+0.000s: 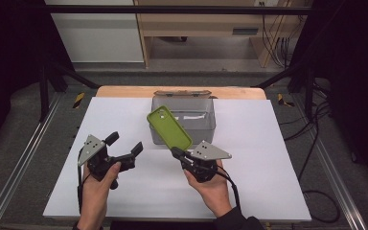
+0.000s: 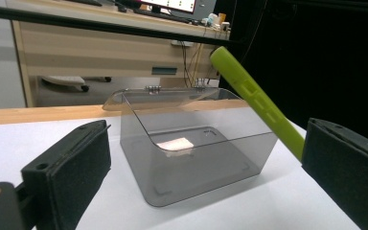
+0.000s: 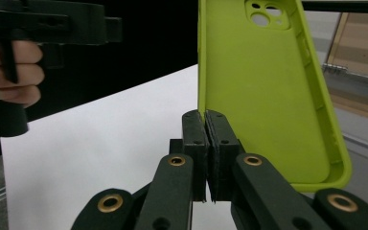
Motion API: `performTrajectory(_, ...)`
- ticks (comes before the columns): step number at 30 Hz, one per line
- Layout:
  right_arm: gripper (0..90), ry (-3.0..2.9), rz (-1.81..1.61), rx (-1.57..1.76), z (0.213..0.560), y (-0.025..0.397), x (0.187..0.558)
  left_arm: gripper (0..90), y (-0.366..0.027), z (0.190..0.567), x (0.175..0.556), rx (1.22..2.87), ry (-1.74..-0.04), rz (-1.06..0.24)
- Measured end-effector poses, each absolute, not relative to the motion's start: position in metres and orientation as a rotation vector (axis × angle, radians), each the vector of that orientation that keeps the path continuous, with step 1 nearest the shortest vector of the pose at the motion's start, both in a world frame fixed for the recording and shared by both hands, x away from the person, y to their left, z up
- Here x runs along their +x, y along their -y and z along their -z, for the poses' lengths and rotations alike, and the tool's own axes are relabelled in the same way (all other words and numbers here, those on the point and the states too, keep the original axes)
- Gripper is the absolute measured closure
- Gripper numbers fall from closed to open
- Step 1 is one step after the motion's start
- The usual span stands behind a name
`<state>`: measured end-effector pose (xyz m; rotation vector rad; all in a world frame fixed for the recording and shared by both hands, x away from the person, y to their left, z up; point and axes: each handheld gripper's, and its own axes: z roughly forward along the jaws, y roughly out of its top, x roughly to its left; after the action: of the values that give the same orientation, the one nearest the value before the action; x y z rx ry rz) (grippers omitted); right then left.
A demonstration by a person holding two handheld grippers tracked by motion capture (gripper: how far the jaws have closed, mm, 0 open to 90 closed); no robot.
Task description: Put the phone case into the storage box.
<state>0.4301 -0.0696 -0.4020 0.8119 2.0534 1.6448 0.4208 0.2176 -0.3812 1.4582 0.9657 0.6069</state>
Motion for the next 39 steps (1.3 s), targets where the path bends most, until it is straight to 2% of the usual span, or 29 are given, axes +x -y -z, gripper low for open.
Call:
performTrajectory(15,87.8,-2.001,-1.726,0.857,0.414,0.059,0.417,3.4,-0.206,0.387,0.408,1.320,-0.967,-0.624)
performTrajectory(39,87.8,-2.003,-1.806,0.883,0.421,0.045,0.409,4.7,-0.185,0.397,0.398,1.264,-0.954,-0.625)
